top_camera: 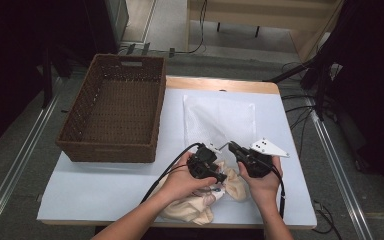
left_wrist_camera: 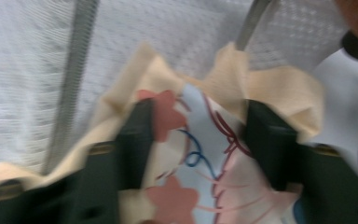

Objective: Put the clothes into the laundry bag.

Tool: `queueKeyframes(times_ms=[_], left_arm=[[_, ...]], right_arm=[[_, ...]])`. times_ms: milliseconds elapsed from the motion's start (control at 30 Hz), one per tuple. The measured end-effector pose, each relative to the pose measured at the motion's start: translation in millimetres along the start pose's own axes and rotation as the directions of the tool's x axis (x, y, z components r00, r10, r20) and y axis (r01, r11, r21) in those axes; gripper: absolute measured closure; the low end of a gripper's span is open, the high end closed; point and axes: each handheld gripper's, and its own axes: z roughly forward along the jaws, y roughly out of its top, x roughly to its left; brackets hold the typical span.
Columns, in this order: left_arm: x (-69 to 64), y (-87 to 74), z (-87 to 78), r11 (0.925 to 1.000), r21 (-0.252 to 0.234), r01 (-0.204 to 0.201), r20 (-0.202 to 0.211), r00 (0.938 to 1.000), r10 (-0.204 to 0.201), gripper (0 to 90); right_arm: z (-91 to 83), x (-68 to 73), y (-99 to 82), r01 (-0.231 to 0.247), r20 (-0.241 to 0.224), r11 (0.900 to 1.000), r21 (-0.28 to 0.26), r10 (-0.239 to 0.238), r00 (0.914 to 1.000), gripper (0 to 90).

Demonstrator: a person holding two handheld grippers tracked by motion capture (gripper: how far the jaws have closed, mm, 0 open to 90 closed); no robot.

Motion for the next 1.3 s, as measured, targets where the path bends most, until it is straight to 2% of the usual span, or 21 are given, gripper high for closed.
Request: queueKeyframes(times_ms=[67, 133, 200, 233, 300, 400, 433, 467, 500, 533, 567, 600, 633, 700, 767, 833, 967, 1033, 1100, 1200, 1300], left_arm=[[-0.7, -1.1, -4.4, 1.0000, -0.005, -0.005, 0.010, 0.9999, 0.005, 89.4], [0.6, -1.5, -10.3, 0.9990, -0.045, -0.001, 0.016, 0.9999, 0.002, 90.0], [4.1, -1.1, -21.8, 0.9887, -0.148, 0.025, 0.024, 0.9995, -0.022, 90.0], [6.1, -1.1, -29.0, 0.9739, -0.221, 0.053, 0.015, 0.9986, -0.051, 90.0], [8.8, -2.5, -43.2, 0.9257, -0.368, 0.090, -0.032, 0.9935, -0.109, 90.0], [8.7, -6.5, -55.7, 0.8579, -0.508, 0.074, -0.128, 0.9787, -0.160, 90.0], [6.2, -8.4, -55.3, 0.8446, -0.534, 0.046, -0.183, 0.9686, -0.168, 90.0], [3.0, -9.7, -51.4, 0.8431, -0.538, 0.010, -0.232, 0.9595, -0.160, 90.0], [1.5, -9.3, -43.6, 0.8657, -0.500, -0.025, -0.278, 0.9514, -0.133, 90.0], [3.0, -8.4, -32.7, 0.8996, -0.435, -0.033, -0.286, 0.9527, -0.104, 88.3], [7.8, -7.1, -19.7, 0.9407, -0.339, -0.006, -0.242, 0.9670, -0.081, 84.6], [12.8, -6.1, -5.8, 0.9723, -0.230, 0.043, -0.154, 0.9848, -0.080, 81.1], [15.8, -5.7, 2.6, 0.9880, -0.148, 0.046, -0.106, 0.9924, -0.062, 74.7], [9.0, -4.4, -3.1, 0.9811, -0.194, 0.001, -0.105, 0.9942, -0.022, 65.7], [4.6, 0.6, -12.4, 0.9676, -0.252, 0.006, -0.034, 0.9993, -0.015, 53.1], [-1.6, 7.1, -15.8, 0.9633, -0.268, -0.017, -0.024, 0.9997, 0.011, 40.7], [-15.4, 16.5, 7.9, 0.9882, -0.104, -0.113, -0.041, 0.9932, 0.109, 21.4], [-17.4, 16.9, 21.8, 0.9905, -0.026, -0.135, -0.119, 0.9842, 0.131, 28.1], [-16.2, 19.0, 22.3, 0.9936, -0.044, -0.104, -0.173, 0.9804, 0.095, 46.9], [-10.7, 21.0, 14.0, 0.9963, -0.047, -0.072, -0.111, 0.9916, 0.067, 79.5], [-8.0, 16.3, 0.5, 0.9844, -0.169, -0.050, -0.144, 0.9892, 0.026, 83.7]], right_arm=[[0.0, 1.0, 0.1, -0.001, 0.000, 1.0000, 0.001, 0.001, 1.0000, 90.0], [-0.7, 1.6, 0.6, 0.003, -0.002, 1.0000, -0.002, -0.003, 1.0000, 90.0], [-1.6, 2.2, 1.2, -0.001, -0.002, 1.0000, -0.003, 0.001, 1.0000, 90.0], [-1.8, 2.5, 1.3, -0.007, -0.008, 1.0000, -0.005, 0.007, 0.9999, 90.0], [-1.8, 4.6, 1.8, -0.011, -0.015, 0.9999, -0.009, 0.011, 0.9998, 90.0], [-0.8, 8.5, 2.7, -0.001, -0.023, 1.0000, -0.009, 0.001, 0.9997, 90.0], [-0.3, 9.9, 2.9, 0.004, -0.022, 1.0000, -0.009, -0.004, 0.9997, 90.0], [0.1, 11.5, 3.1, 0.002, -0.026, 1.0000, -0.007, -0.002, 0.9997, 90.0], [0.3, 12.4, 3.3, 0.001, -0.028, 1.0000, -0.006, -0.002, 0.9996, 90.0], [0.5, 12.9, 3.4, 0.005, -0.025, 1.0000, -0.005, -0.005, 0.9997, 90.0], [0.7, 13.0, 3.3, 0.007, -0.022, 1.0000, 0.000, -0.007, 0.9997, 90.0], [0.9, 12.6, 2.9, 0.007, -0.024, 1.0000, 0.001, -0.007, 0.9997, 90.0], [0.7, 12.1, 2.5, 0.000, -0.024, 1.0000, -0.003, 0.000, 0.9997, 90.0], [-0.7, 10.0, 2.9, -0.005, -0.021, 1.0000, -0.008, 0.005, 0.9998, 90.0], [-2.4, 7.5, 3.5, -0.008, -0.018, 0.9999, -0.014, 0.007, 0.9998, 90.0], [-2.7, 5.3, 3.7, -0.020, -0.016, 0.9997, -0.014, 0.020, 0.9997, 90.0], [-1.9, 4.7, 4.0, -0.024, -0.022, 0.9996, -0.014, 0.024, 0.9995, 90.0], [-1.8, 5.4, 4.1, -0.024, -0.025, 0.9996, -0.013, 0.024, 0.9994, 90.0], [-1.9, 5.0, 3.9, -0.026, -0.025, 0.9996, -0.009, 0.025, 0.9994, 90.0], [-2.6, 3.6, 3.6, -0.033, -0.028, 0.9994, -0.007, 0.033, 0.9991, 90.0], [-3.9, 1.7, 3.6, -0.034, -0.027, 0.9994, -0.011, 0.034, 0.9991, 90.0]])
